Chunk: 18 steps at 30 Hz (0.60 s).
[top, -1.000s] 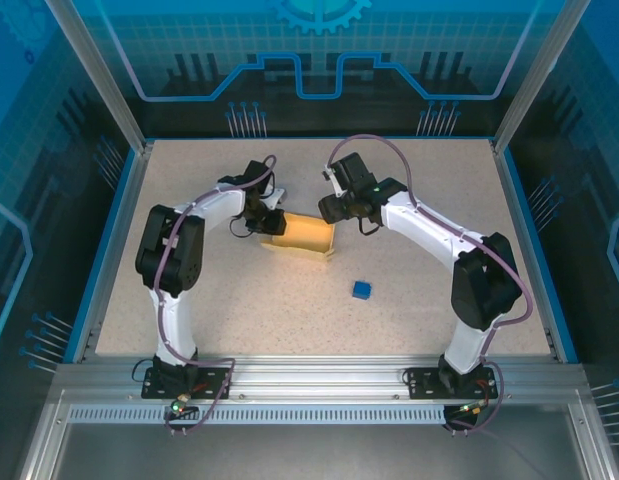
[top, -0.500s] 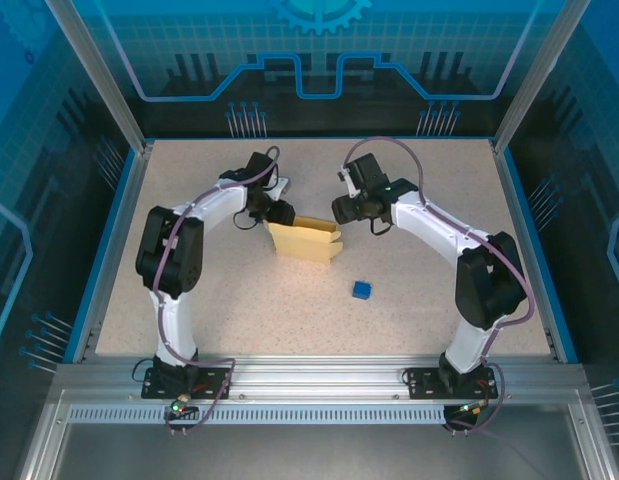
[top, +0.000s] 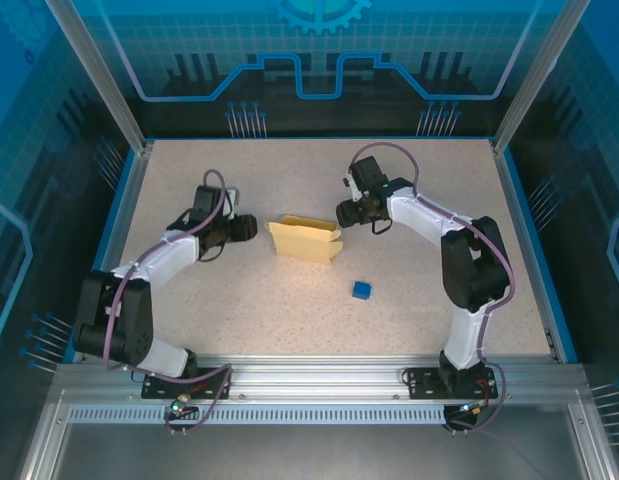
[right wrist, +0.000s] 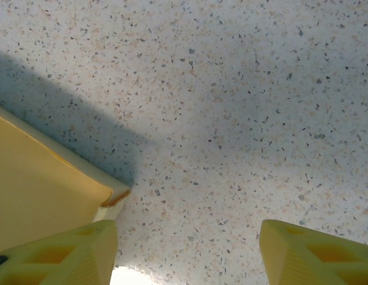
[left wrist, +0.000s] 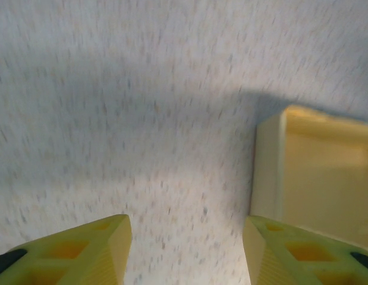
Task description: Fold the paper box
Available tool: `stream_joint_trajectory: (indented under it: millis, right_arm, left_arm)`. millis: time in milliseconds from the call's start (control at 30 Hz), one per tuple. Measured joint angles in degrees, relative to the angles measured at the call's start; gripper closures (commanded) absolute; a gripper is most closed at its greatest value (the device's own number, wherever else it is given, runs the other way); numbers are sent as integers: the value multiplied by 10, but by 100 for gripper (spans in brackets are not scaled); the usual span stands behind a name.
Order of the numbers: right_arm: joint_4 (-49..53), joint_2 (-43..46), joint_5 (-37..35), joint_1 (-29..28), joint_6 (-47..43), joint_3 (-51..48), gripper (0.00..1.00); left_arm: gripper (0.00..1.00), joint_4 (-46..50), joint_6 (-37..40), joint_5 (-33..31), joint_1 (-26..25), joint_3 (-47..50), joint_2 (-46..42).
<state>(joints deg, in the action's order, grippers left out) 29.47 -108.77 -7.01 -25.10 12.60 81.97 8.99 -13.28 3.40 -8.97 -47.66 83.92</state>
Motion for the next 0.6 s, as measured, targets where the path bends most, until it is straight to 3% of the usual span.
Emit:
stream_joint_trajectory:
  millis: [233,433,600]
  right_arm:
    - [-2,-30,-3,0,-2,32,35]
    - [-4,-56,-3,0,-2,39,35]
    - [-4,-57,-5,0,-2,39,35]
  left_arm:
    - [47,-76,-45,0,-32,117,-14]
    - [47,-166,-59,-2,-98,151,-11]
    - [47,-230,-68,-9,-114,151,16]
